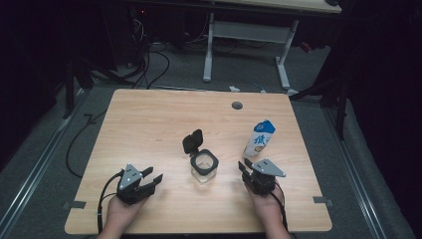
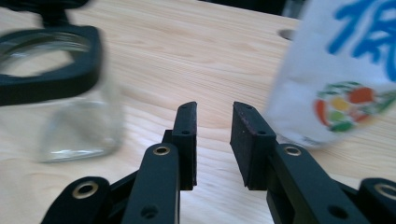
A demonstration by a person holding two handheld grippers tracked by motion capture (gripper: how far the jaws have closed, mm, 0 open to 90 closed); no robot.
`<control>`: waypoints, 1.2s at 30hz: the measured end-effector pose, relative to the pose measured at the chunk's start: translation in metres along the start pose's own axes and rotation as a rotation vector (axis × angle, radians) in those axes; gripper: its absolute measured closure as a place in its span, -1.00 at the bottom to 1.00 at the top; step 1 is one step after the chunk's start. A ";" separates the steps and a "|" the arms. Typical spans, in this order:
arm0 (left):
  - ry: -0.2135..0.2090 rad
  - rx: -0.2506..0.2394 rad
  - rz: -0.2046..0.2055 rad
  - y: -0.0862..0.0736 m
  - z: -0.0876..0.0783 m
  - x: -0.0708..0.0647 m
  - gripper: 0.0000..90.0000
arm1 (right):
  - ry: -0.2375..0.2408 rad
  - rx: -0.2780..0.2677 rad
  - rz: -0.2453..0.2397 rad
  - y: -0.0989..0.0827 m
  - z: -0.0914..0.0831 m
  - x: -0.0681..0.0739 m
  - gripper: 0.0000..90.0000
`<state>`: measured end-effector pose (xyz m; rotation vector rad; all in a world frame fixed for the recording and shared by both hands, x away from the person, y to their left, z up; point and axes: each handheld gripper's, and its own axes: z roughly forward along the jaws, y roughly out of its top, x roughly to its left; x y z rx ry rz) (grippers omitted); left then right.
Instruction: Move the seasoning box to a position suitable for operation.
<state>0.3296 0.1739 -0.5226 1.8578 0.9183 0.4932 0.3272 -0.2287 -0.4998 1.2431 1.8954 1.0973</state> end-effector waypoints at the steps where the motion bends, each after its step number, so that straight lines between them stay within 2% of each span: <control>1: -0.001 -0.001 0.004 0.000 -0.001 0.000 0.14 | -0.014 0.003 0.002 0.000 0.001 -0.001 0.54; 9: -0.024 -0.034 -0.009 -0.001 -0.006 0.003 0.14 | -0.111 0.057 0.012 0.010 0.022 -0.006 0.55; 14: -0.019 -0.051 -0.023 -0.001 -0.009 0.004 0.14 | -0.133 0.071 0.028 0.012 0.028 -0.013 0.57; 16: -0.017 -0.056 -0.024 -0.001 -0.008 0.003 0.14 | -0.137 0.066 0.033 0.011 0.025 -0.018 0.67; 19: -0.013 -0.057 -0.013 -0.001 -0.008 0.001 0.14 | -0.160 0.071 0.054 0.003 0.019 -0.030 1.00; 22: -0.009 -0.063 -0.010 -0.001 -0.009 -0.002 0.15 | -0.198 0.099 0.087 -0.004 0.018 -0.048 1.00; 24: -0.003 -0.065 -0.006 -0.001 -0.009 -0.003 0.15 | -0.209 0.110 0.109 -0.006 0.022 -0.060 1.00; 27: 0.003 -0.064 -0.003 -0.001 -0.009 -0.004 0.15 | -0.215 0.121 0.120 -0.005 0.030 -0.068 1.00; 36: 0.011 -0.061 -0.001 -0.003 -0.010 -0.003 0.14 | -0.215 0.126 0.138 0.000 0.050 -0.079 0.99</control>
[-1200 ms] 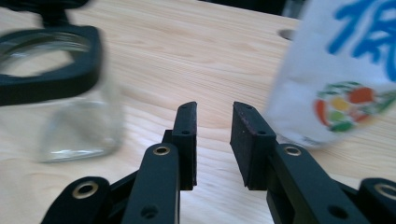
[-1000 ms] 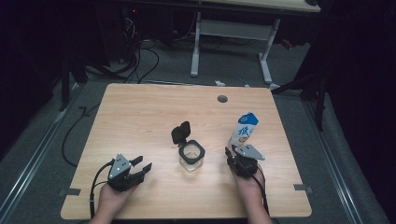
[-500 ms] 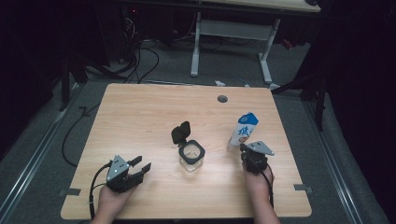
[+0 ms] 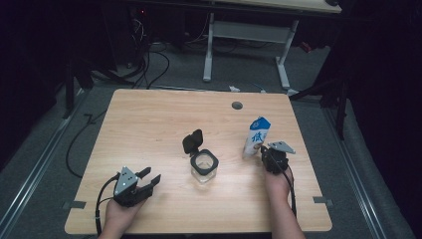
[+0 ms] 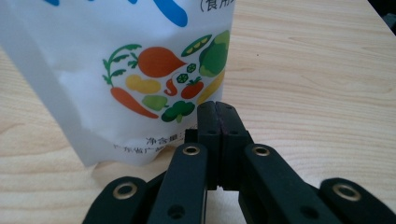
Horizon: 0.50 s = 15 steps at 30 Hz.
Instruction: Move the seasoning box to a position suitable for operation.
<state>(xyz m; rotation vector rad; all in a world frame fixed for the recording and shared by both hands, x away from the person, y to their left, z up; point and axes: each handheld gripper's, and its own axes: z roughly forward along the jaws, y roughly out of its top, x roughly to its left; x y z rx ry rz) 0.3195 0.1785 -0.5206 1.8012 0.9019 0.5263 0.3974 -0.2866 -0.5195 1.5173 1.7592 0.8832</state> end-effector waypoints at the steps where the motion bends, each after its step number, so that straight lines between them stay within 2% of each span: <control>1: 0.000 -0.001 -0.001 0.000 0.000 0.000 0.14 | -0.001 -0.004 0.000 0.001 0.002 -0.001 0.99; 2: 0.000 -0.004 -0.003 0.000 -0.001 0.001 0.14 | -0.001 0.000 0.014 0.001 0.003 -0.001 0.99; 10: -0.006 0.005 0.000 -0.001 0.001 0.002 0.13 | 0.014 0.015 0.018 0.010 0.020 -0.003 0.93; 15: -0.003 0.006 0.006 -0.001 0.000 0.001 0.10 | 0.017 0.020 0.026 0.010 0.017 -0.002 0.75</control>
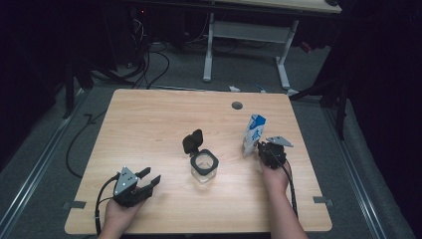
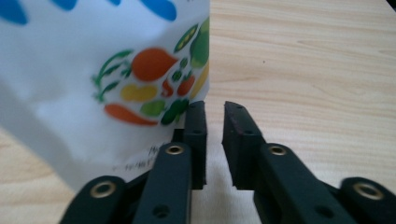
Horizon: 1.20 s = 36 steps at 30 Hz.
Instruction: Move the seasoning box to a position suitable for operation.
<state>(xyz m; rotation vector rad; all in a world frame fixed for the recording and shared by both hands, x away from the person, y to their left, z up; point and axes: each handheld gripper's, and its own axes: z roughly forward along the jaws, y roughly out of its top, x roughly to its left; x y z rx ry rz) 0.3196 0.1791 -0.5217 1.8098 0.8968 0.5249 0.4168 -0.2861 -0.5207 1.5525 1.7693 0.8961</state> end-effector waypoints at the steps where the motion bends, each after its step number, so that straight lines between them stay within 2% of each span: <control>1: 0.002 -0.001 0.000 0.000 0.000 0.000 0.10 | 0.002 0.002 -0.003 -0.001 -0.001 0.000 0.73; 3: 0.005 0.000 -0.005 -0.001 0.000 0.000 0.08 | 0.011 0.007 0.003 -0.006 -0.008 0.000 0.67; 7: 0.003 0.003 -0.004 -0.001 0.001 0.000 0.06 | 0.023 -0.004 -0.026 -0.016 -0.024 0.007 0.60; 9: 0.002 0.005 -0.002 -0.001 0.002 0.000 0.06 | 0.046 -0.014 -0.027 -0.018 -0.033 0.012 0.58; 14: -0.002 0.015 0.008 -0.001 0.005 -0.003 0.05 | 0.102 -0.058 -0.071 -0.014 -0.049 0.035 0.59; 18: 0.002 0.009 0.008 -0.001 0.004 -0.003 0.04 | 0.104 -0.062 -0.095 -0.004 -0.047 0.050 0.59; 21: 0.000 0.007 0.002 -0.002 0.003 -0.001 0.04 | 0.074 -0.061 -0.102 0.002 -0.043 0.056 0.63; 26: 0.000 0.003 -0.008 -0.002 0.001 0.002 0.04 | 0.055 -0.043 -0.076 0.004 -0.037 0.057 0.79; 28: -0.001 0.001 -0.007 -0.002 0.001 0.002 0.04 | 0.049 -0.041 -0.082 0.004 -0.036 0.056 0.83; 30: -0.001 0.000 -0.004 -0.002 0.001 0.001 0.04 | 0.051 -0.039 -0.080 0.005 -0.036 0.055 0.98; 36: -0.004 -0.001 0.001 -0.002 0.002 -0.001 0.04 | 0.041 -0.033 -0.105 0.004 -0.038 0.055 1.00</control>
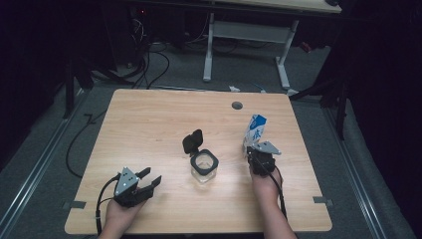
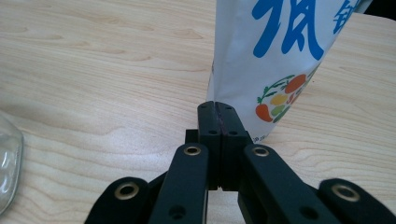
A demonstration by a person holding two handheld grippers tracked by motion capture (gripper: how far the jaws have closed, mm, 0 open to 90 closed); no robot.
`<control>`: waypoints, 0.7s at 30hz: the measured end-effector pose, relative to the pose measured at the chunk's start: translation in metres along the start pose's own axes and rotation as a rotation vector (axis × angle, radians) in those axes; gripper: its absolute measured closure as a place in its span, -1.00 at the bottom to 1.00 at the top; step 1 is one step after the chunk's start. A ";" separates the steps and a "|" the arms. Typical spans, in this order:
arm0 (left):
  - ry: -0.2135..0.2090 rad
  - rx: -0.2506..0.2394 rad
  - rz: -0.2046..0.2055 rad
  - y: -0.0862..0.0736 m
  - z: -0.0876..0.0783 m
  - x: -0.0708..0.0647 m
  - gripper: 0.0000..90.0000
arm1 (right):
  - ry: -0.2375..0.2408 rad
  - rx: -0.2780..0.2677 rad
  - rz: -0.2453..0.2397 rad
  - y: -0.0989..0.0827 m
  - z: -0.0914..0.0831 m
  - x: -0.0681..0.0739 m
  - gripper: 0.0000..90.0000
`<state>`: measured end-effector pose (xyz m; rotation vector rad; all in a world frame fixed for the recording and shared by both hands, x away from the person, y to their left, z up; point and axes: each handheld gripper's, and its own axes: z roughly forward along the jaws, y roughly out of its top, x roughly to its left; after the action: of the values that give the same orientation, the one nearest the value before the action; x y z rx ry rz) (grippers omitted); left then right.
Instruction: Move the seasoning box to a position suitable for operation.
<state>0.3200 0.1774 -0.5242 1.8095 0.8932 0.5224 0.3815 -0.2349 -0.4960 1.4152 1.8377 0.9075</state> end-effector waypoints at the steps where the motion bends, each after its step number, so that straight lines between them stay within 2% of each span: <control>1: 0.000 0.000 0.001 0.000 0.000 0.000 0.04 | 0.001 -0.001 -0.003 -0.001 -0.001 0.000 1.00; 7: 0.000 0.005 -0.002 0.000 0.000 0.000 0.04 | 0.030 -0.020 0.000 -0.010 -0.011 -0.005 1.00; 16: -0.003 0.009 0.005 0.000 0.001 -0.002 0.04 | 0.071 -0.045 -0.004 -0.028 -0.035 -0.018 1.00; 21: -0.002 0.009 -0.006 0.000 0.002 -0.001 0.04 | 0.090 -0.048 0.009 -0.031 -0.037 -0.021 0.98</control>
<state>0.3207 0.1753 -0.5252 1.8148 0.9005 0.5142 0.3392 -0.2661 -0.4991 1.3747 1.8636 1.0291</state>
